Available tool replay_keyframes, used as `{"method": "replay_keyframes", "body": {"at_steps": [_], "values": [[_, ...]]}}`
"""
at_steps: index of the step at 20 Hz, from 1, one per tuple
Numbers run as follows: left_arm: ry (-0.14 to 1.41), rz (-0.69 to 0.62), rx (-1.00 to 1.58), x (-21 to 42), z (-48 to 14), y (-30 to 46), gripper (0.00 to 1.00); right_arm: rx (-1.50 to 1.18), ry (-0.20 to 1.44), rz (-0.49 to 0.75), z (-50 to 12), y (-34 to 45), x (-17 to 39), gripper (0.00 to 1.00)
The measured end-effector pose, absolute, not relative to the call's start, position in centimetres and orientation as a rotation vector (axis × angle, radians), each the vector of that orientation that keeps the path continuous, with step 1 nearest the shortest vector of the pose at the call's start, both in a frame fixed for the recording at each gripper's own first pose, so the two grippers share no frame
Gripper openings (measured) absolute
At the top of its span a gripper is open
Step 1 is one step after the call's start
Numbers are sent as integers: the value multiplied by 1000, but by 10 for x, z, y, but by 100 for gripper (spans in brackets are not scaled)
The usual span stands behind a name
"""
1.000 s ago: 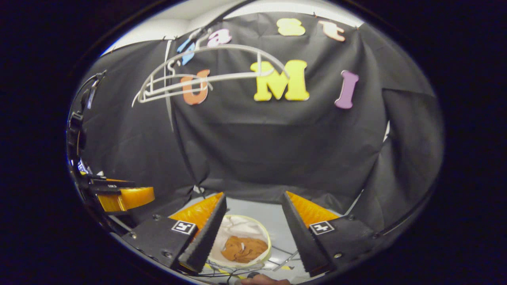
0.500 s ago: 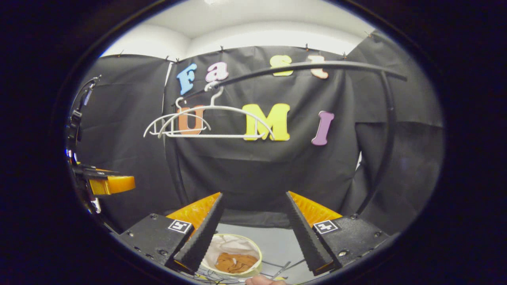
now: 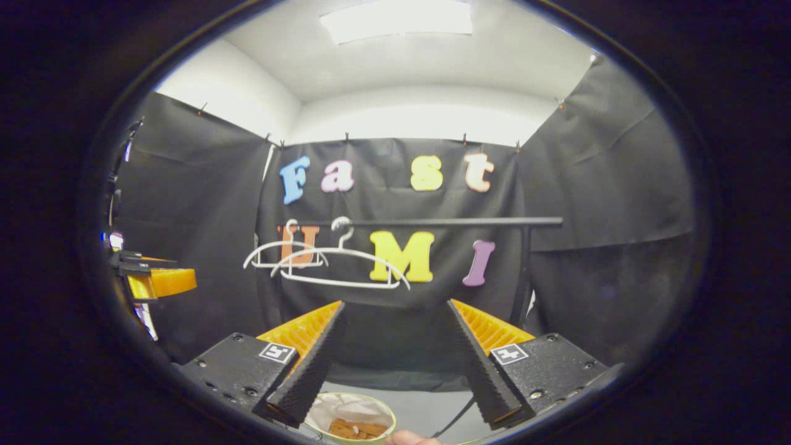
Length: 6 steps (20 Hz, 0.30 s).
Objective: Grasp the clothes on the hanger with both hands and then place them into the laundry hamper below.
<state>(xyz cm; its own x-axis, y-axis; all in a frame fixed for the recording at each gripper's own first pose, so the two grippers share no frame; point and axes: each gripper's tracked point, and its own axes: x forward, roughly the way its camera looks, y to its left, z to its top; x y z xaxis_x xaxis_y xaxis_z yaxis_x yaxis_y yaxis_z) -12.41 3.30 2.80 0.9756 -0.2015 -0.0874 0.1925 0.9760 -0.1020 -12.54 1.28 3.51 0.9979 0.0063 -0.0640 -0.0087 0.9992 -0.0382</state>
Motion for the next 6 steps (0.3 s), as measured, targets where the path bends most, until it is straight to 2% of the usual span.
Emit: {"method": "replay_keyframes", "body": {"at_steps": [4,6], "values": [[-66,-204,-62,-157,69,47,100,-16,-62,-45,82,-23,-172,100],[-93,-192,-67,-172,69,50,100,-26,-98,-73,91,-43,-193,100]]}}
